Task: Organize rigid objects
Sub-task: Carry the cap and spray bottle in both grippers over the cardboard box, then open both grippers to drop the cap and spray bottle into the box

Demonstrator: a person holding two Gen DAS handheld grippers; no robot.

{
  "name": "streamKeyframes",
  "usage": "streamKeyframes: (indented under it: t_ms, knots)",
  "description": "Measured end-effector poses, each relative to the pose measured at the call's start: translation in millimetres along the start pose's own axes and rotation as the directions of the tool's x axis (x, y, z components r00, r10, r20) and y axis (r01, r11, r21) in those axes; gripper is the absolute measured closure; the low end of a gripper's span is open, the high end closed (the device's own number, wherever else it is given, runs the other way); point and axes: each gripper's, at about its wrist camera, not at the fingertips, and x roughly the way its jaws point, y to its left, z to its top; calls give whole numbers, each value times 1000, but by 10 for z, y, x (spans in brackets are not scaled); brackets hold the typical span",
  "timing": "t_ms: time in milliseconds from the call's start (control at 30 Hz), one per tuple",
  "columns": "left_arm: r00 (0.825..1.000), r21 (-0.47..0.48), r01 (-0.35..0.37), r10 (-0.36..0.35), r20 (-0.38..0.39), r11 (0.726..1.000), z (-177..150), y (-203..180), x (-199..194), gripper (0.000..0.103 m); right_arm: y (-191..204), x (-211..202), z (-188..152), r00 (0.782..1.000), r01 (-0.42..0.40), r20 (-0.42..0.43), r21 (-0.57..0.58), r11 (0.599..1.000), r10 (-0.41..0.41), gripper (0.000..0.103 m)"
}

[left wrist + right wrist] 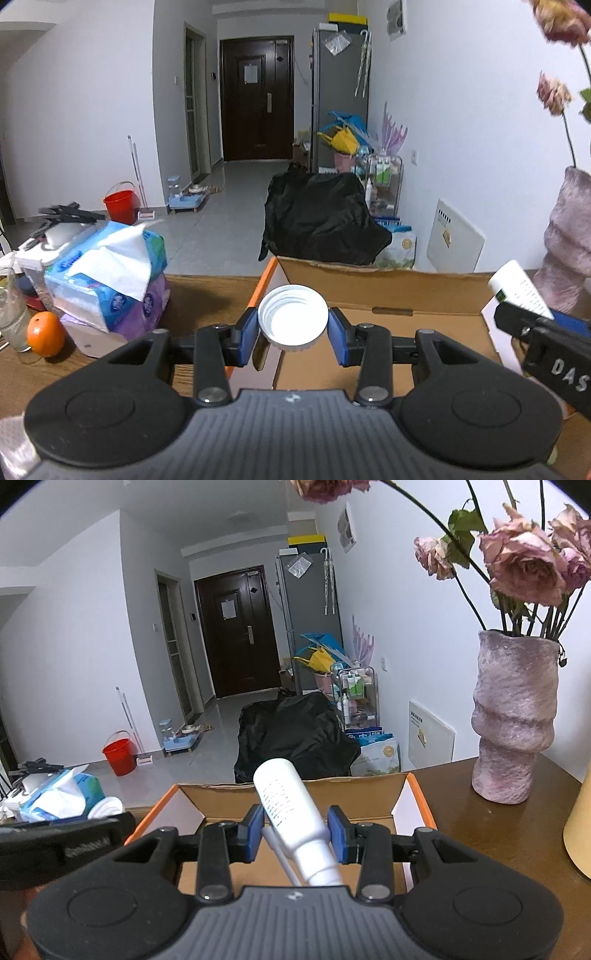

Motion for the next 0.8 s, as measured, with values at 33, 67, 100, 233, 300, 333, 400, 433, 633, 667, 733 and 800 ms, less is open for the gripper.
streamKeyframes:
  t_ms: [33,67,100,233,300,333,400,433,633,667,733,800]
  knots:
    - [1000,4,-3,3,-4,1000,-8,-15,36,62,-7,24,-2,1000,2,-1,1,1000,-2,67]
    - [1000,9,-8,8,-5,1000,-16,-25,77,62,-14,46,-4,1000,4,-2,2,1000,-4,67]
    - [1000,13,-8,8,-1,1000,-25,-33,103,62,-20,68,-7,1000,6,-2,4,1000,-6,67]
    - [1000,36,-18,18,13,999,-57,-95,145,62,-43,119,-28,1000,14,-5,13,1000,-14,67]
    - [1000,47,-17,17,18,999,-74,-121,174,62,-49,148,-42,1000,21,-9,17,1000,-21,67]
    - [1000,52,-20,19,14,998,-73,-139,186,62,-50,163,-48,1000,24,-10,18,1000,-24,67]
    - [1000,60,-21,21,5,998,-84,-155,224,62,-52,198,-59,999,36,-17,15,999,-36,67]
    - [1000,63,-24,24,0,998,-92,-163,239,62,-55,214,-58,999,40,-20,16,999,-39,67]
    - [1000,66,-12,14,-27,998,-108,-153,279,47,-98,288,-57,996,62,-59,28,998,-60,65]
    - [1000,67,-17,19,-25,998,-110,-151,270,26,-112,299,-51,995,66,-73,35,997,-64,64]
    - [999,71,-47,47,-4,996,-108,-155,229,9,-139,290,-38,994,76,-77,39,996,-73,40]
    - [998,72,-64,64,6,995,-100,-150,199,0,-152,266,-34,993,103,-64,48,994,-100,9]
